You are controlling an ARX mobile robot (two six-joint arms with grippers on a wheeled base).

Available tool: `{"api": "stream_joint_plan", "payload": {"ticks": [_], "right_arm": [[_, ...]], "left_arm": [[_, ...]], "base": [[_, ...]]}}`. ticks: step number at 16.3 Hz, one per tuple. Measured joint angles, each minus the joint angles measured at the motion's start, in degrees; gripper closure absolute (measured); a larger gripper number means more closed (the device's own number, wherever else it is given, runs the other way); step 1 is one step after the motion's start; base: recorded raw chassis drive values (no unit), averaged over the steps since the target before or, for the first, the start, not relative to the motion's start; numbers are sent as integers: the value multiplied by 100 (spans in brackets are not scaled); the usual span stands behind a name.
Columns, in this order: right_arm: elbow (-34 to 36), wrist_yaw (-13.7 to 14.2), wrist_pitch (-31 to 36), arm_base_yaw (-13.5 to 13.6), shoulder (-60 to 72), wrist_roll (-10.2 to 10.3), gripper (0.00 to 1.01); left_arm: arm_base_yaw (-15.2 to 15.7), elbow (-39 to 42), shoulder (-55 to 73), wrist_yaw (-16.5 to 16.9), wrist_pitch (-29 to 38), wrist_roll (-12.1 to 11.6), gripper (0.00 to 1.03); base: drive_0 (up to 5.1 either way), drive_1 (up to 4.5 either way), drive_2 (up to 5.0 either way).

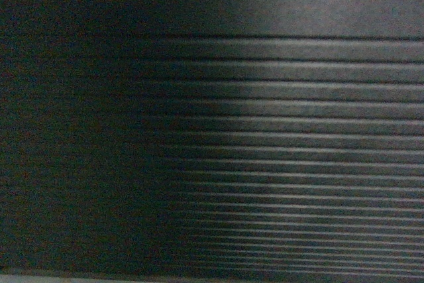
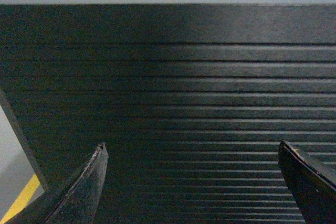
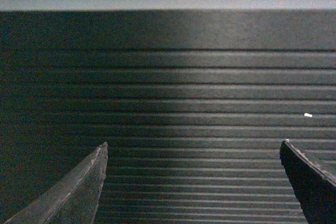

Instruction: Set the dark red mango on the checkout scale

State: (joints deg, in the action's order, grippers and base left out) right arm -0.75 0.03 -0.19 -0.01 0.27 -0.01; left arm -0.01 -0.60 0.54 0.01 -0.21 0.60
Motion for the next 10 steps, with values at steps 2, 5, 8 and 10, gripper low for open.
{"api": "stream_joint_plan", "payload": {"ticks": [2,5,8,10], "right_arm": [[0,-4,-4,0,0,2,3],[0,0,0,0,0,0,3],[0,-2,-17,0,0,-2,3],[0,-2,-9,0,0,-2,3]], "left_arm": [[0,0,0,0,0,0,5],[0,0,0,-4,-4,0,5],[0,0,0,-2,-17,0,5],[0,0,0,-2,-15,0,5]], "base": [[0,0,0],[0,0,0],[0,0,0],[0,0,0]]}}
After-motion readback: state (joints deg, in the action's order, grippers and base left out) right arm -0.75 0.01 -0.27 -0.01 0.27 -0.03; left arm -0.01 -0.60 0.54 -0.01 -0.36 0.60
